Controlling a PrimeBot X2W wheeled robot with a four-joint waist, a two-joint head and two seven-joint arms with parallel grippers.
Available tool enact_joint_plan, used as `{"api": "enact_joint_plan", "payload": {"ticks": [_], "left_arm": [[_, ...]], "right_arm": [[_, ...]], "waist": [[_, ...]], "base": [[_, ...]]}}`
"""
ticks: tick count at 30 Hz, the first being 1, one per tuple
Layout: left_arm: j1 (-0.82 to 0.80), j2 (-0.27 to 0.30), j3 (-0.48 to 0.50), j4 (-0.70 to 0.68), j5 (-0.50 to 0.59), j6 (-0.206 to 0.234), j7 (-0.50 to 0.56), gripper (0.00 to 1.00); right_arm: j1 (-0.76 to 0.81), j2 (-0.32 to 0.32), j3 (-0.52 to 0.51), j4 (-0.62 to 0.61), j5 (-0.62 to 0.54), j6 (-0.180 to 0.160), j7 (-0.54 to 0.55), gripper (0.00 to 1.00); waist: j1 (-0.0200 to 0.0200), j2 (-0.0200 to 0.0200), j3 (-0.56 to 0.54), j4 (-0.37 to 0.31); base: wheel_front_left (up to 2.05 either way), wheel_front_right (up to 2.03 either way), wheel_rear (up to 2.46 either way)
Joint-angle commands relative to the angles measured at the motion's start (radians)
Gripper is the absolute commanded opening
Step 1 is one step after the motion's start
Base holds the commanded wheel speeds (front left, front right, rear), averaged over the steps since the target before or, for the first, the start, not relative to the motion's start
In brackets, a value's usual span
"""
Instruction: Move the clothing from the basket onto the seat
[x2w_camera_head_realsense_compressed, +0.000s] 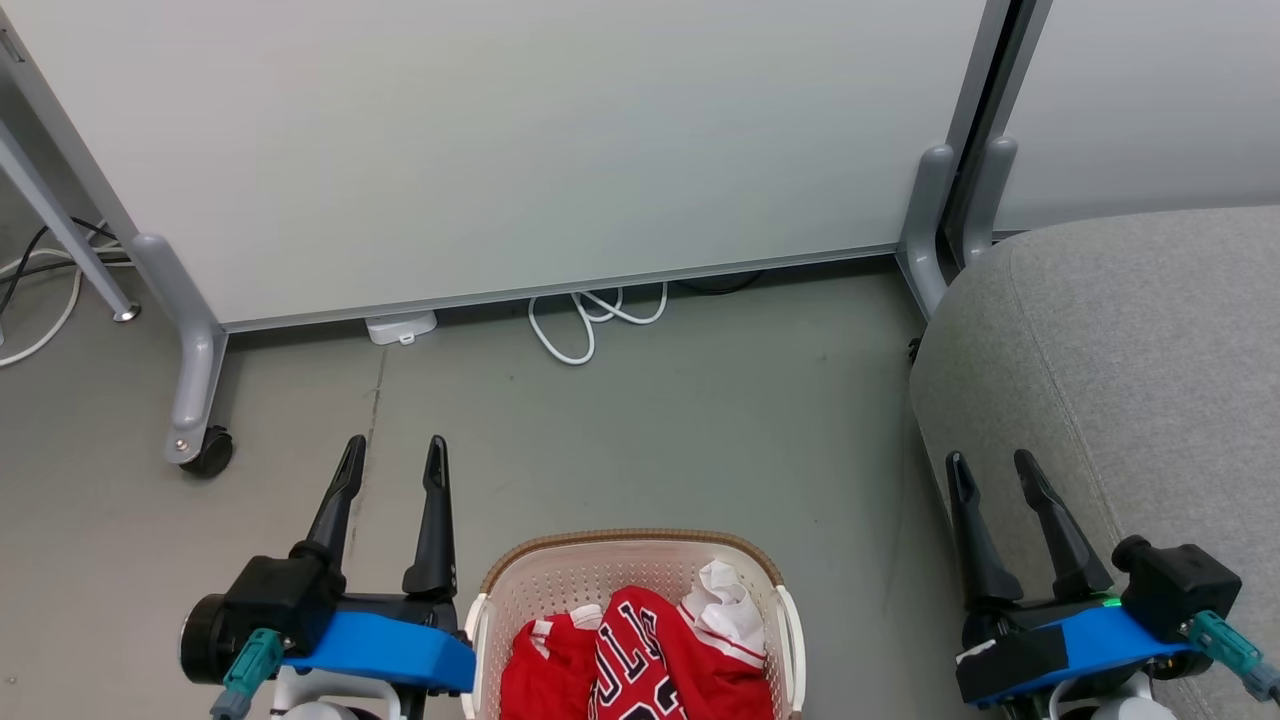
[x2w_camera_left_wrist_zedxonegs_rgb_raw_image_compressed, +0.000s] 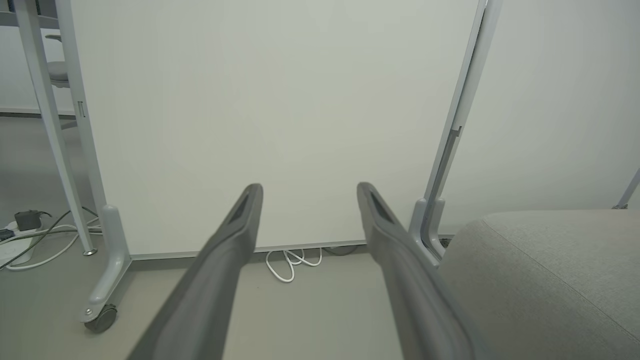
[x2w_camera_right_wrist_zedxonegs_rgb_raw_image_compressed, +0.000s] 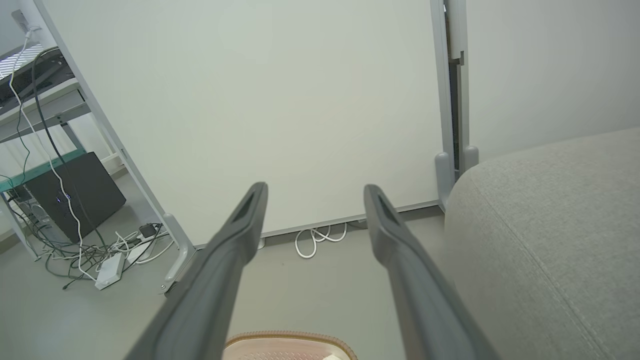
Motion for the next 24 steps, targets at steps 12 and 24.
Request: {"api": "enact_joint_plan", "payload": {"ticks": [12,24], "left_arm": [[-0.007,0.002,-0.012,0.004,0.101,-0.005,-0.03,1.0],[-0.005,-0.004,-0.019,0.009,0.183,-0.014,-0.052,1.0]], "right_arm": [[0.003,-0.008,0.009,-0.01,-0.105,0.002,-0.03,1.0],[0.003,-0.009,0.015,-0.011,-0.19,0.002,-0.052,1.0]], "waist": [[0.0,0.0,0.005,0.007],[0.0,0.0,0.012,0.011]], "base": [[0.0,0.0,0.0],[0.0,0.0,0.0]]}}
